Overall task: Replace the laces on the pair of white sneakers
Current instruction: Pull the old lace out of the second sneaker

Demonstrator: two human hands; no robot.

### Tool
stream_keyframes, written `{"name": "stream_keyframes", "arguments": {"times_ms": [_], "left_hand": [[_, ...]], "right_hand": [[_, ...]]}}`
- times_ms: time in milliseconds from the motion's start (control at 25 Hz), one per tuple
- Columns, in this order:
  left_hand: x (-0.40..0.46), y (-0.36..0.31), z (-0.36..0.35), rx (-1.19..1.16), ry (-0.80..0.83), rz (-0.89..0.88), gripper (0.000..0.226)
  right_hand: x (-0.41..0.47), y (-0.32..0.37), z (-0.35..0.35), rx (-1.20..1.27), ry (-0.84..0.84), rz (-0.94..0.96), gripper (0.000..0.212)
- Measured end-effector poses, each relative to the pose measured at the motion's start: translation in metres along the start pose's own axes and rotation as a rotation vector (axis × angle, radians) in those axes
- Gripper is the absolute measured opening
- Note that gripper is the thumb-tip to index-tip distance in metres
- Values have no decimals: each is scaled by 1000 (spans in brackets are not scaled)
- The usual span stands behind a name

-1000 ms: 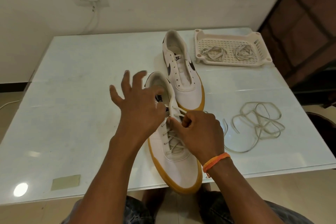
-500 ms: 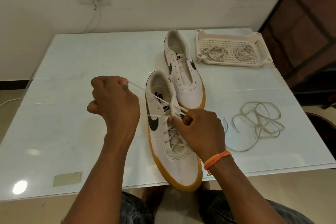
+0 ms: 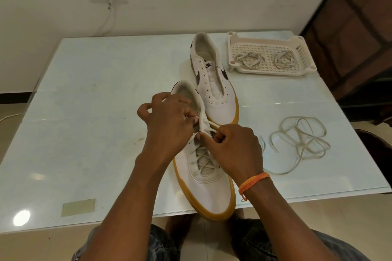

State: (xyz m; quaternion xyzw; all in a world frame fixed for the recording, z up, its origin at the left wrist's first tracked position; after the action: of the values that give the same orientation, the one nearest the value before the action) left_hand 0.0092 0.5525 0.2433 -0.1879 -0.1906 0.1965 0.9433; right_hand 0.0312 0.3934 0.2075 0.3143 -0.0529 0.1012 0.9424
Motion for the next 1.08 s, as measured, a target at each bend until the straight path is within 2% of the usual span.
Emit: {"name": "stream_keyframes", "arguments": {"times_ms": [160, 240, 360, 440, 480, 600, 720, 920, 1080], "left_hand": [[4, 35, 34, -100, -295, 343, 6], [2, 46, 31, -120, -270, 436, 7], [4, 34, 16, -73, -111, 344, 25], [5, 15, 12, -80, -33, 215, 44], [5, 7, 10, -66, -3, 146, 45], [-1, -5, -1, -3, 105, 32, 28], [-5, -3, -10, 20, 178, 50, 18], [-4, -5, -4, 43, 123, 34, 7], [-2, -9, 5, 167, 63, -66, 11]], "right_hand": [[0, -1, 0, 21, 13, -12, 54], [0, -1, -1, 14, 15, -5, 55], [3, 0, 1, 26, 10, 3, 51], [4, 2, 6, 69, -66, 24, 43], [4, 5, 10, 96, -124, 49, 38], [0, 15, 14, 176, -254, 171, 25], [-4, 20, 6, 213, -262, 229, 26], [-5, 17, -3, 279, -180, 184, 26], [-1, 13, -8, 214, -78, 139, 34]]}}
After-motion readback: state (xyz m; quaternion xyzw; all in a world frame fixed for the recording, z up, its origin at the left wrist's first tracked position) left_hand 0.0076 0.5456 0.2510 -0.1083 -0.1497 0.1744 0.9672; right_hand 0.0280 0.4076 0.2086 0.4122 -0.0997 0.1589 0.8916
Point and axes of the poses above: each hand's wrist, its own x-axis towards the middle knuckle, its own z-axis out of the back of the hand, y = z × x, the point moved 7 cm from there along x, towards the middle knuckle, and after that the axes turned 11 degrees about -y, right-handed, at the moved point
